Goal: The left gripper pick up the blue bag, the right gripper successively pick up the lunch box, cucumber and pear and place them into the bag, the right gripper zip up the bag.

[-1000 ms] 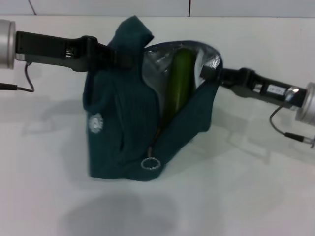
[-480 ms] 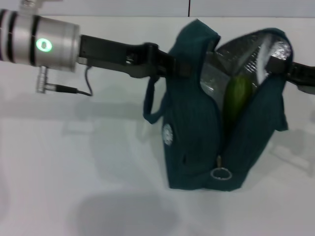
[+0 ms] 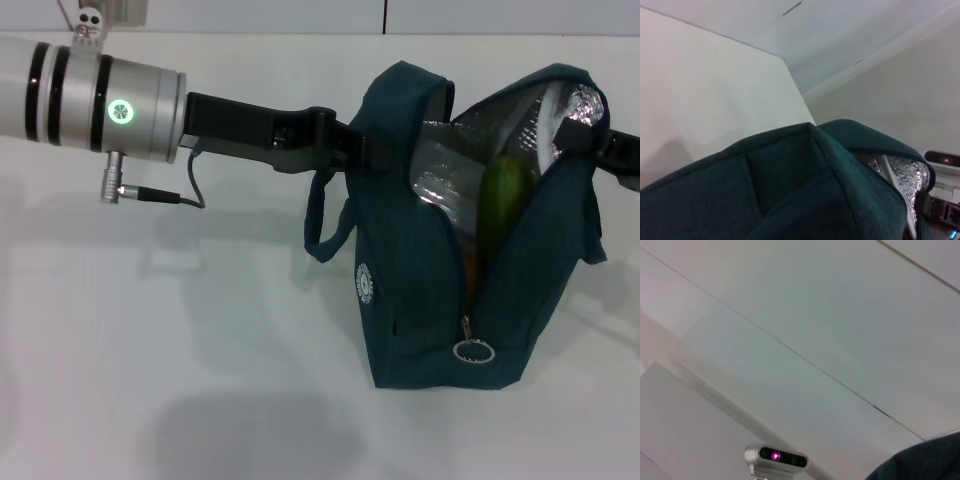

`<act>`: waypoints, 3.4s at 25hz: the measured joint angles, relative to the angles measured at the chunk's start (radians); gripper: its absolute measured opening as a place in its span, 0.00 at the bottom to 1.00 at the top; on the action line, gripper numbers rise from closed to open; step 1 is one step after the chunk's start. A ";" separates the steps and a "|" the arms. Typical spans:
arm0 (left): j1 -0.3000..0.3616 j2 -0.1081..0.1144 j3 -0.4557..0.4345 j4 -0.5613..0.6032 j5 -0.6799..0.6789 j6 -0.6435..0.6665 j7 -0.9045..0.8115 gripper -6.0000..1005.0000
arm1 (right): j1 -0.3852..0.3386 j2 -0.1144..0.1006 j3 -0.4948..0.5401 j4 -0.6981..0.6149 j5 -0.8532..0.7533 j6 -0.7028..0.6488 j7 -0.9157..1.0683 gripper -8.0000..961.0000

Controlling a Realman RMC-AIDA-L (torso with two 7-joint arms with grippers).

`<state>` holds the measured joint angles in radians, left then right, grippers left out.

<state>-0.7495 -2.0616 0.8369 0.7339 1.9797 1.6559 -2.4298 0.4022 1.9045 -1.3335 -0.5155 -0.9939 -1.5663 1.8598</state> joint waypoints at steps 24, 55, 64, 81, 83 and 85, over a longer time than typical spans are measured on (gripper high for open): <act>0.038 0.027 -0.008 0.008 -0.008 0.005 -0.007 0.05 | -0.041 -0.046 0.128 0.037 -0.025 -0.203 -0.081 0.54; 0.093 0.032 -0.007 0.001 0.019 -0.004 -0.004 0.05 | -0.084 0.115 0.047 0.113 -0.459 -0.063 -0.804 0.91; 0.091 0.029 -0.007 0.001 0.017 0.001 -0.003 0.05 | -0.069 0.116 -0.027 0.114 -0.395 -0.048 -0.804 0.90; 0.087 0.026 -0.009 0.001 0.013 0.004 -0.002 0.05 | -0.060 0.119 -0.183 0.152 -0.214 -0.008 -0.792 0.90; 0.086 0.027 -0.008 0.001 0.013 0.004 -0.002 0.05 | -0.063 0.119 -0.184 0.157 -0.208 -0.007 -0.791 0.89; 0.086 0.028 -0.009 0.001 0.013 0.004 -0.002 0.05 | -0.065 0.118 -0.183 0.167 -0.200 -0.006 -0.791 0.89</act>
<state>-0.6632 -2.0333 0.8283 0.7347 1.9926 1.6599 -2.4313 0.3367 2.0227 -1.5166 -0.3484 -1.1937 -1.5720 1.0689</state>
